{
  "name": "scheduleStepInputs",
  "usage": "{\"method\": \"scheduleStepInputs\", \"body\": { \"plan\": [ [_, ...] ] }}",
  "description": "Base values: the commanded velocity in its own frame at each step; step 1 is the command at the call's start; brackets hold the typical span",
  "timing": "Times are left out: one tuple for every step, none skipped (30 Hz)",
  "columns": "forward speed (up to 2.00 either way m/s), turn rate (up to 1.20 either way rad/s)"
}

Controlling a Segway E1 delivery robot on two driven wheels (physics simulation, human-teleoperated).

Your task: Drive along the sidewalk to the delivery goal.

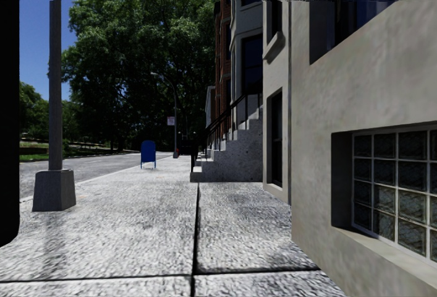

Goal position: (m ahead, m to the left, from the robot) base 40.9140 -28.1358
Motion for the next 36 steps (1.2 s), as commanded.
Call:
{"method": "scheduleStepInputs", "body": {
  "plan": [
    [2.0,0.0],
    [2.0,0.0],
    [2.0,0.0],
    [2.0,0.0],
    [2.0,0.0],
    [2.0,0.0],
    [2.0,0.0],
    [2.0,0.06],
    [2.0,0.19],
    [2.0,0.28],
    [2.0,0.39],
    [2.0,0.5],
    [2.0,0.5],
    [2.0,0.57],
    [2.0,0.59],
    [2.0,0.59],
    [2.0,0.6],
    [2.0,0.6],
    [2.0,0.6],
    [2.0,0.6],
    [2.0,0.6],
    [2.0,0.6],
    [2.0,0.6],
    [2.0,0.56],
    [2.0,0.56],
    [2.0,0.54],
    [2.0,0.53],
    [2.0,0.53],
    [2.0,0.53],
    [2.0,0.53],
    [2.0,0.53],
    [2.0,0.53],
    [2.0,0.53],
    [2.0,0.53],
    [2.0,0.53],
    [2.0,0.53]
  ]
}}
